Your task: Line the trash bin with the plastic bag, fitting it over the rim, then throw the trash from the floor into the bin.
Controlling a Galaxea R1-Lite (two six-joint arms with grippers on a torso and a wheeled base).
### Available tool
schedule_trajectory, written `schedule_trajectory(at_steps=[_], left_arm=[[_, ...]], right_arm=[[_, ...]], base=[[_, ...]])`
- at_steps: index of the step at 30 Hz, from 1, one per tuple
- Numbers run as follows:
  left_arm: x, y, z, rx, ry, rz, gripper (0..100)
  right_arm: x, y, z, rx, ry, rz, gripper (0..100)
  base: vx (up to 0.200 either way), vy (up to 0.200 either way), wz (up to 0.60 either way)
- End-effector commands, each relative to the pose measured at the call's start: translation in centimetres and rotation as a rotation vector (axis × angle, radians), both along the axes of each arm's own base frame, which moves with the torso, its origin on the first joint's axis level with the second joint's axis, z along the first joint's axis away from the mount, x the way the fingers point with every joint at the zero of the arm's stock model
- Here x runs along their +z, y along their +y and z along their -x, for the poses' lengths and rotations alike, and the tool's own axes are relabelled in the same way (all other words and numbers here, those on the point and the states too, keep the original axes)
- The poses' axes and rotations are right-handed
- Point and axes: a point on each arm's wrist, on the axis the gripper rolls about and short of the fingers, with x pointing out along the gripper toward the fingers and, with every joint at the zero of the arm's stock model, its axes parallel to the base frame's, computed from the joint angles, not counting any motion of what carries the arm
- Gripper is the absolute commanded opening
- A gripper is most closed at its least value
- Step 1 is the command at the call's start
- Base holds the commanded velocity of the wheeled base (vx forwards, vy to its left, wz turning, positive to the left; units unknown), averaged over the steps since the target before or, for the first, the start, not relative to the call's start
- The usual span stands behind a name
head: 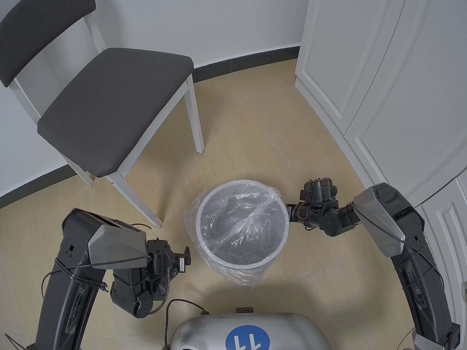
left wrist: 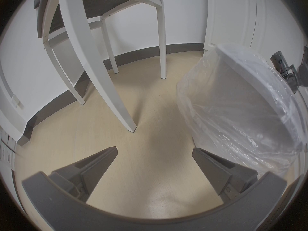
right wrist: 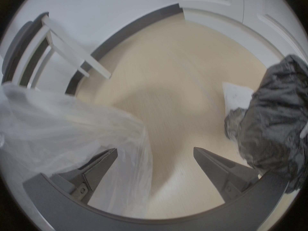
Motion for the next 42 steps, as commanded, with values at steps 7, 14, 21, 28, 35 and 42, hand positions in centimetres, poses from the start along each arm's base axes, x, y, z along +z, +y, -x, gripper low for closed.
schedule_trajectory(at_steps=[7,14,21,28,35,42], left_arm=[[-0.1,0.0,0.1,0.008,0.000,-0.003,100],[2.5,1.0,2.5,-0.033,0.040,-0.026,100],[6.5,1.5,3.3,-0.116,-0.010,0.037,100],[6.5,1.0,2.3,-0.120,-0.041,0.047,100],[4.1,-0.6,-0.5,-0.144,-0.081,0.032,100],[1.6,-0.8,-2.4,-0.169,-0.061,-0.014,100]], right_arm=[[-2.2,-0.1,1.1,0.017,0.057,0.031,100],[-0.9,-2.8,2.8,0.165,0.063,0.049,100],[-1.4,-5.9,3.2,0.221,-0.088,-0.036,100],[-0.7,-8.0,2.7,0.233,-0.117,-0.072,100],[-0.5,-9.5,2.2,0.222,-0.126,-0.096,100],[-0.4,-10.3,1.7,0.206,-0.138,-0.100,100]], base=[[0.000,0.000,0.00],[0.000,0.000,0.00],[0.000,0.000,0.00],[0.000,0.000,0.00],[0.000,0.000,0.00],[0.000,0.000,0.00]])
